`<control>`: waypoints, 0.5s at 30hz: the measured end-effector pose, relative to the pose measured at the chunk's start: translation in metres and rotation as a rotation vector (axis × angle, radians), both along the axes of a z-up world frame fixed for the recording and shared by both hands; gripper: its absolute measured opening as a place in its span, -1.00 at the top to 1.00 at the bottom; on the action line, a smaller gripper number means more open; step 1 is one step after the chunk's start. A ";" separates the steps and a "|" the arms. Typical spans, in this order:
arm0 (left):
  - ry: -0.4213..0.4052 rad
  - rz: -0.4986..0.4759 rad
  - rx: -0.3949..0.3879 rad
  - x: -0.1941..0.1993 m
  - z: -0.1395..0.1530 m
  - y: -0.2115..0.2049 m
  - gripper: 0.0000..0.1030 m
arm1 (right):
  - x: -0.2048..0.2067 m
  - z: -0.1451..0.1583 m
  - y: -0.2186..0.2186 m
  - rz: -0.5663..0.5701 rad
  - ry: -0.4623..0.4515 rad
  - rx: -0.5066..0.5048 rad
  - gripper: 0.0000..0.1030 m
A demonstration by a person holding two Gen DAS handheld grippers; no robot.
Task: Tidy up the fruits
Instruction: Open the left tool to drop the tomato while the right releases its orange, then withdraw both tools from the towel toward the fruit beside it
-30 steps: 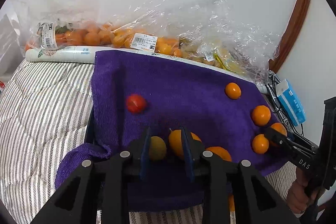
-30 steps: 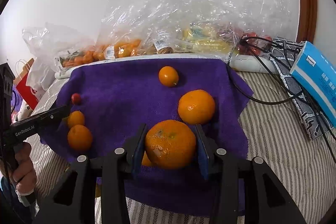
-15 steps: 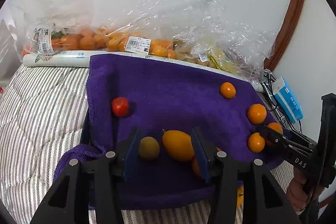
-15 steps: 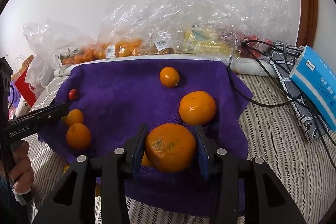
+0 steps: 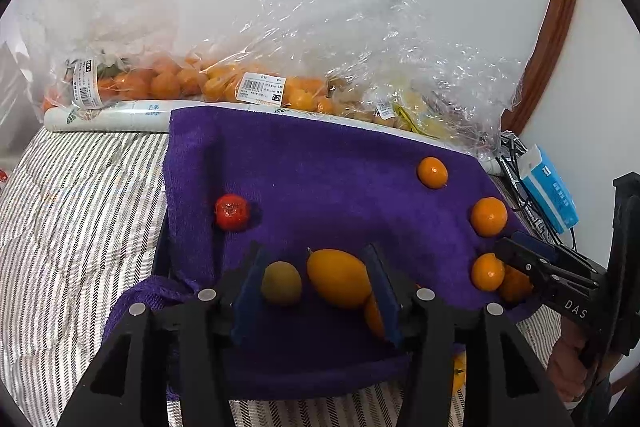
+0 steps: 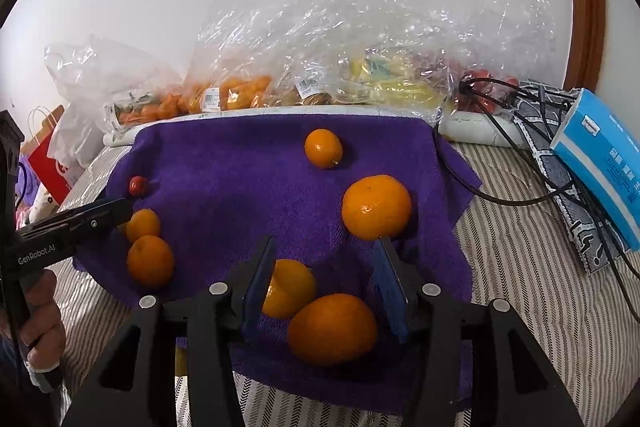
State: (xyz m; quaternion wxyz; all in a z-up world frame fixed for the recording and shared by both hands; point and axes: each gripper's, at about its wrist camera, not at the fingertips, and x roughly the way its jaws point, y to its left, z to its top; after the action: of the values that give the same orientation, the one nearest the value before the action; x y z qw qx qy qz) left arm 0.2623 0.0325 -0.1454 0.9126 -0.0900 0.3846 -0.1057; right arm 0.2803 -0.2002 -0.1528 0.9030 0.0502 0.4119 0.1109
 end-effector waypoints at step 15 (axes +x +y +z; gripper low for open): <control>-0.068 0.042 -0.018 -0.011 0.012 0.002 0.03 | -0.011 0.014 0.007 0.025 -0.076 0.020 -0.29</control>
State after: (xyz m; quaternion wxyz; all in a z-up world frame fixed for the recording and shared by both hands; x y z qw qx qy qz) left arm 0.2509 0.0347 -0.1330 0.9263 -0.1025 0.3504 -0.0929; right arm 0.2692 -0.1929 -0.1389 0.9159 0.0497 0.3770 0.1282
